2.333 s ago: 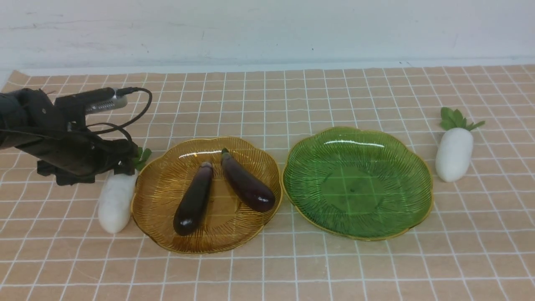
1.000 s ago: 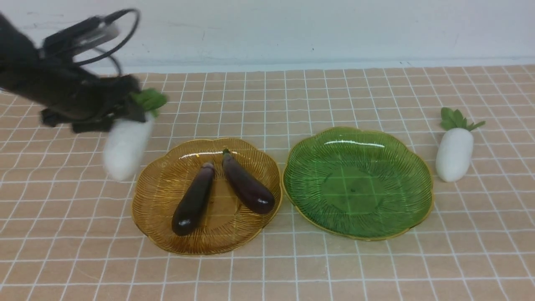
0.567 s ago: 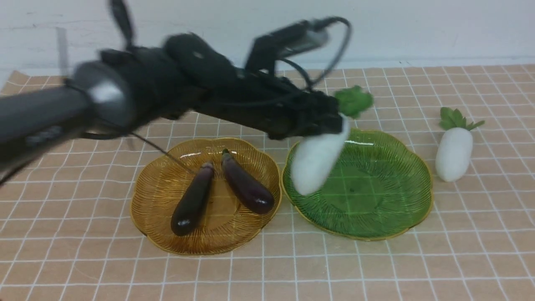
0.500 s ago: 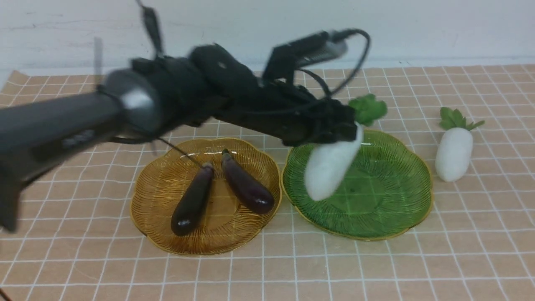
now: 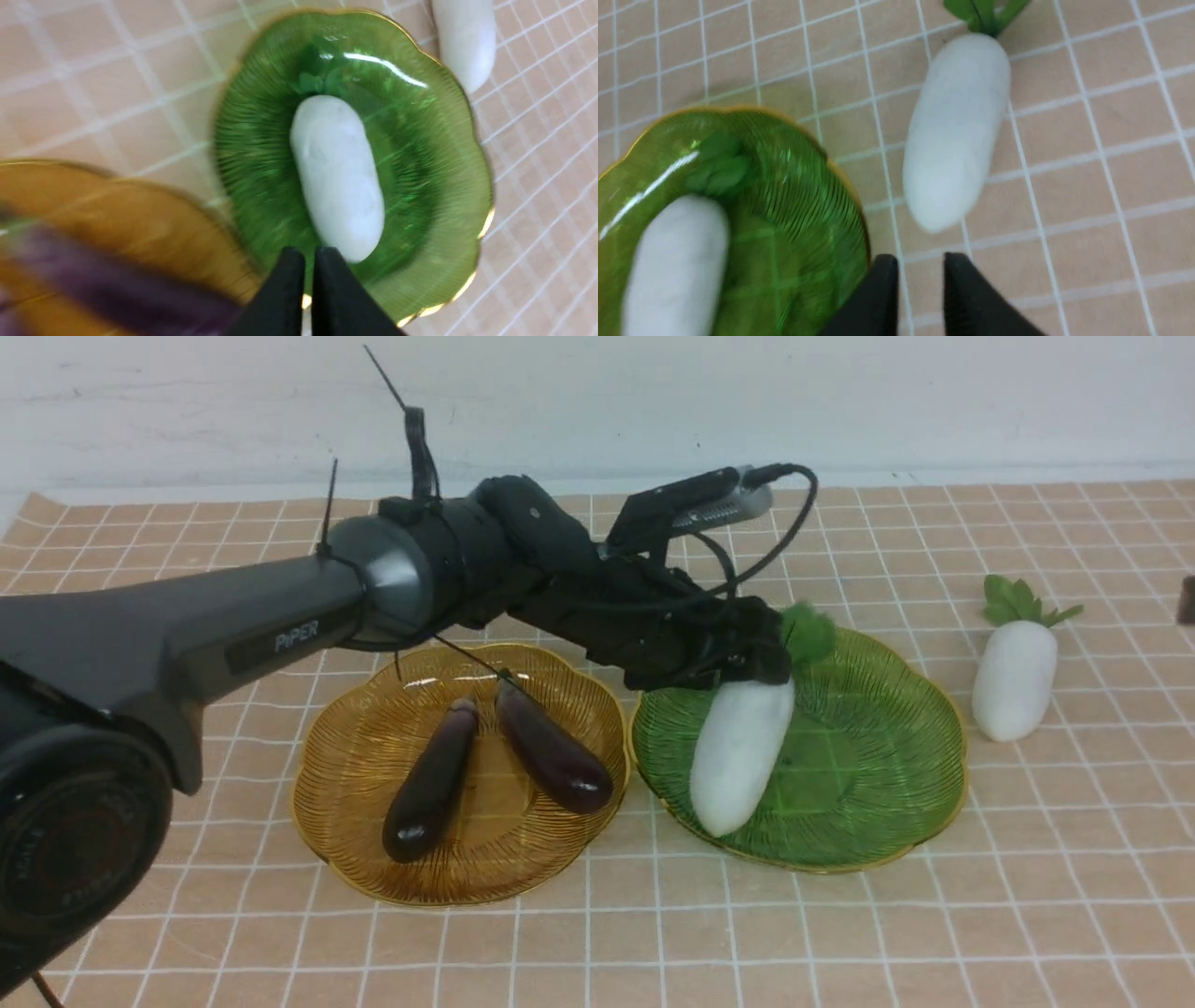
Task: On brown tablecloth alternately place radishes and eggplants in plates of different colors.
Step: 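Pick up the white radish and place it on the plate, then place the white radish on the plate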
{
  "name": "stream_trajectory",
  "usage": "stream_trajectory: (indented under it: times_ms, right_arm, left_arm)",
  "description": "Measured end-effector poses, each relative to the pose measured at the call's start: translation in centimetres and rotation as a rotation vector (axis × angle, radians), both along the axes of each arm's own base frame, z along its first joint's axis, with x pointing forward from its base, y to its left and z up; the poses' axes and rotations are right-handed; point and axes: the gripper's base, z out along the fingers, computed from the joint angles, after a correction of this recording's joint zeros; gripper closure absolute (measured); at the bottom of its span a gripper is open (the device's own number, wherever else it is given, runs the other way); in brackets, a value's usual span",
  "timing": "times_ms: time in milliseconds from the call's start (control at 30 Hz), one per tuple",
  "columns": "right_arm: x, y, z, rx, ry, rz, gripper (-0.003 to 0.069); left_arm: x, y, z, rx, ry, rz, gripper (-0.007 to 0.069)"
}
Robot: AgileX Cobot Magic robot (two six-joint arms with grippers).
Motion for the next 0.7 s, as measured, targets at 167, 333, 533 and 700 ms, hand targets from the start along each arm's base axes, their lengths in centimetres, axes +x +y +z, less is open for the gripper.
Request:
stream_trajectory:
  times_ms: [167, 333, 533, 700]
  right_arm:
    - [3.3, -0.5, -2.9, -0.014, -0.027, -0.021, 0.0325]
    - [7.2, -0.8, -8.2, 0.007, 0.01, -0.053, 0.0089]
    - [10.0, -0.3, -13.4, 0.014, 0.099, -0.038, 0.0032]
    - [10.8, 0.3, -13.1, -0.002, 0.131, 0.01, 0.0141]
  left_arm:
    - [-2.3, 2.0, 3.4, 0.143, -0.068, -0.017, 0.0627]
    - [-5.4, 4.8, 6.4, 0.368, -0.056, 0.06, 0.0628]
    - [-8.5, 6.4, 9.5, 0.433, -0.089, 0.105, 0.0628]
    - [-10.8, 7.0, 11.7, 0.415, -0.144, 0.126, 0.0628]
